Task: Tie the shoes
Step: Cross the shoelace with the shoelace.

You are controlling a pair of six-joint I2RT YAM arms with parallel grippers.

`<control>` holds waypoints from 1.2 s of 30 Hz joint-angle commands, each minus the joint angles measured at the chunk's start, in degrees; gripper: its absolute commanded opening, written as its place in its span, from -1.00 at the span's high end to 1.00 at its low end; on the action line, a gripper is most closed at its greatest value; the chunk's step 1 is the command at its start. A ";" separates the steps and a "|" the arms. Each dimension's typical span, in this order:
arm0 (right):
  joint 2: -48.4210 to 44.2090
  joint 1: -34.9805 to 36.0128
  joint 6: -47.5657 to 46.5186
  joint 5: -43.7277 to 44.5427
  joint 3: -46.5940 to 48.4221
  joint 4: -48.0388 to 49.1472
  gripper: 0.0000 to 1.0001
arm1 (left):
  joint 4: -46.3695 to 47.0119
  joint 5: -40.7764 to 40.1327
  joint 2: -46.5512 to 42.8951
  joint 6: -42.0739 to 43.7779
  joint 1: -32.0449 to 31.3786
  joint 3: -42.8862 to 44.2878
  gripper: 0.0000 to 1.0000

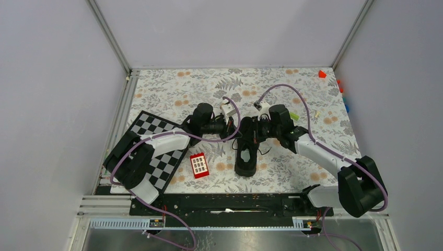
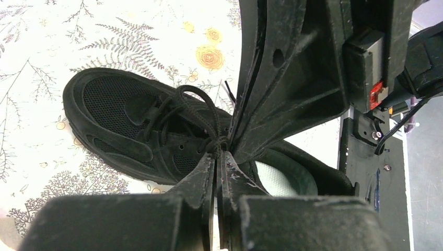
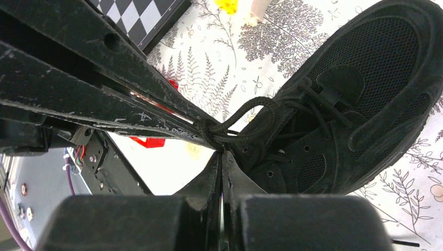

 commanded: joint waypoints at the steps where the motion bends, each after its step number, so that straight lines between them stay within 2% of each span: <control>1: -0.49 1.37 5.10 11.41 -1.18 6.95 1.00 | 4.30 6.24 -2.31 -1.05 -1.67 0.57 1.00; 6: -1.97 1.83 7.55 15.67 -2.47 9.19 1.00 | 4.57 6.29 -2.58 -1.48 -2.47 -0.20 1.00; 14: -3.87 1.85 9.09 14.60 -2.84 11.30 1.00 | 4.91 4.91 -2.36 -1.59 -2.94 -0.63 1.00; 21: -6.68 1.85 9.73 13.18 -5.55 10.59 1.00 | 4.79 0.02 -2.19 -1.27 -2.77 -0.90 1.00; 36: -15.57 1.84 11.64 18.43 -12.66 11.80 1.00 | 6.94 -2.90 -2.82 -1.84 -0.99 -2.16 1.00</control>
